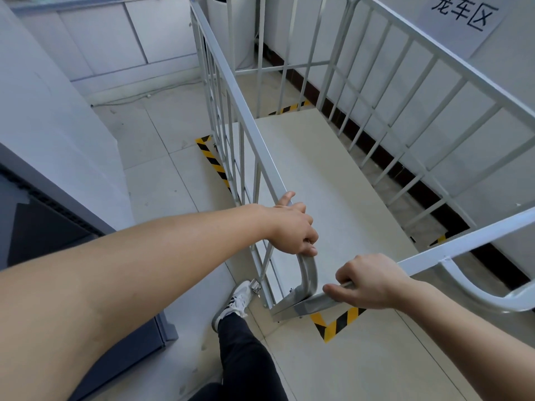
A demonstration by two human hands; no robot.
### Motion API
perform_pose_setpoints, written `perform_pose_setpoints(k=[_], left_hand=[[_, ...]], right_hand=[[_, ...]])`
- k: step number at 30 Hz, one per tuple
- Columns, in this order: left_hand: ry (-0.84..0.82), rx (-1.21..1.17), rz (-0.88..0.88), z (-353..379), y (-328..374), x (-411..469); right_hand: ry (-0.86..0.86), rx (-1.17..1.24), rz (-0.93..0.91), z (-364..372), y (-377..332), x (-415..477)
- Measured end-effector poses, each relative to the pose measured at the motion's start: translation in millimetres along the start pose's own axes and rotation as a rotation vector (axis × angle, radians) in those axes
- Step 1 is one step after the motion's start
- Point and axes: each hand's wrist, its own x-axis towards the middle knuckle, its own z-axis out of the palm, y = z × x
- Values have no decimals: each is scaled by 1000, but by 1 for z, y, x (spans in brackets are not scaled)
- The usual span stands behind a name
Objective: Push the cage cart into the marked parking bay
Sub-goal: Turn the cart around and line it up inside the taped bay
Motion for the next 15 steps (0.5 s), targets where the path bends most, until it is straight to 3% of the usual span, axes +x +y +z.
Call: perform_pose_setpoints(k=[15], left_hand=[[-4,-18,2,0,-1,1]], right_hand=[[-18,-21,18,-2,0,-1]])
